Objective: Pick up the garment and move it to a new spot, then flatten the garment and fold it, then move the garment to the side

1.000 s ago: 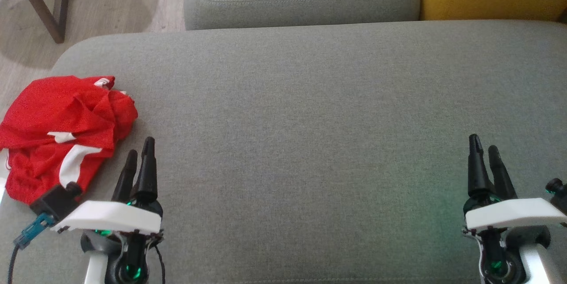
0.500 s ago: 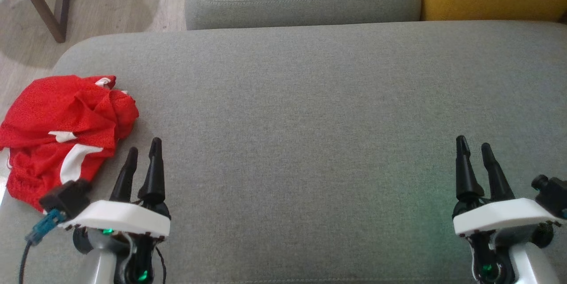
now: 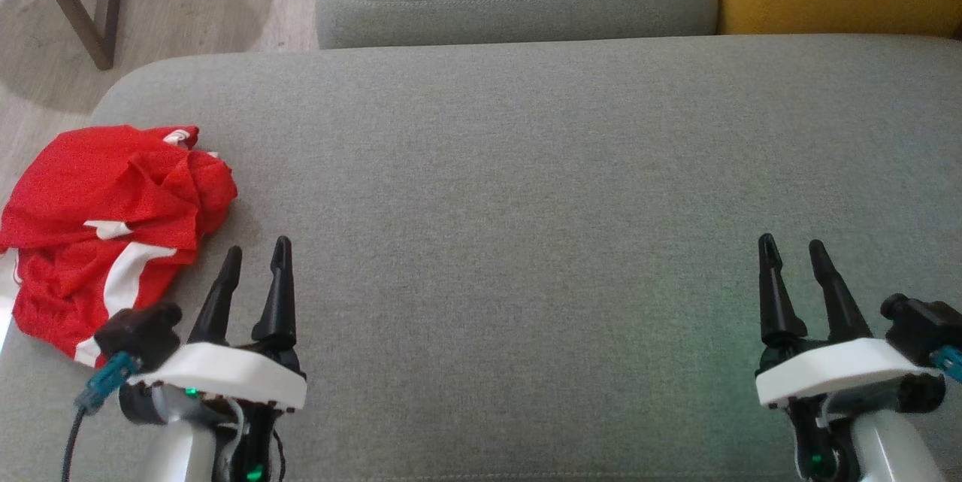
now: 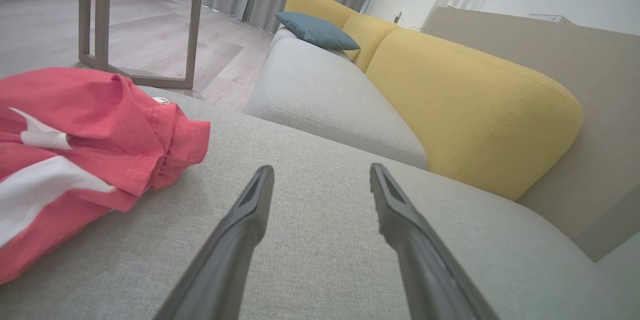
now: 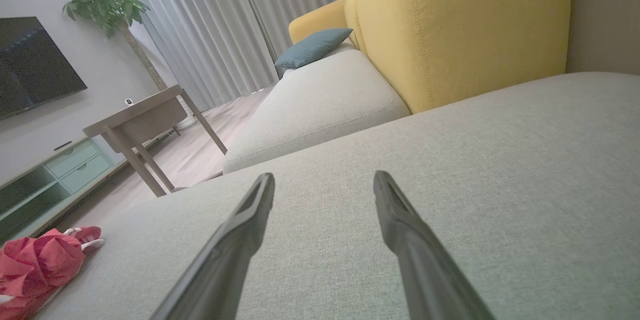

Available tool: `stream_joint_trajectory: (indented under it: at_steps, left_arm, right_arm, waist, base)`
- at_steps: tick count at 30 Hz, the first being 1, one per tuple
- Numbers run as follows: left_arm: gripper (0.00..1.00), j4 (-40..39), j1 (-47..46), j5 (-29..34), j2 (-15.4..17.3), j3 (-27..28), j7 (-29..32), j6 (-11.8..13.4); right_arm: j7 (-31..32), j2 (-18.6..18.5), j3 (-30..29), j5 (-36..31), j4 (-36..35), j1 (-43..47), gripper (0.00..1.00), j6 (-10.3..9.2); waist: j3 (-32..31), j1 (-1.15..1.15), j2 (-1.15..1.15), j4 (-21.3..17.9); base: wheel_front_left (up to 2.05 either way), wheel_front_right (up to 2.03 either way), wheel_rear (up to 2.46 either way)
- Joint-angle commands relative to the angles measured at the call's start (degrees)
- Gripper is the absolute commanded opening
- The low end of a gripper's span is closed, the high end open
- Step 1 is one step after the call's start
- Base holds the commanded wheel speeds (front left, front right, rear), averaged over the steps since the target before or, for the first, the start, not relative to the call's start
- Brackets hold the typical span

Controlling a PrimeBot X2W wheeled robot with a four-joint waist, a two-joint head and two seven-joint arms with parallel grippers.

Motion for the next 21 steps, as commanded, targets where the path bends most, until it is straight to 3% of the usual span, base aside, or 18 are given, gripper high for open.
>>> stream_joint_trajectory:
  at_steps: [1,21]
  left_arm:
    - [1.00,-1.80,-3.02,1.79,1.08,0.96,-0.77,0.27]
    - [1.00,-0.15,-3.40,14.61,0.72,0.36,-4.12,0.66]
  right_arm:
    - [-1.03,-0.42,1.20,-1.87,-1.73,-2.98,1.00,0.54]
    - [-3.83,0.86,1.05,-12.16,-1.28,-2.58,1.00,0.69]
  waist:
    - [-0.01,0.00,0.00,0.01]
    - [0.44,0.00,0.00,0.29]
  base:
    - [0.00,0.00,0.00]
    - [0.00,0.00,0.00]
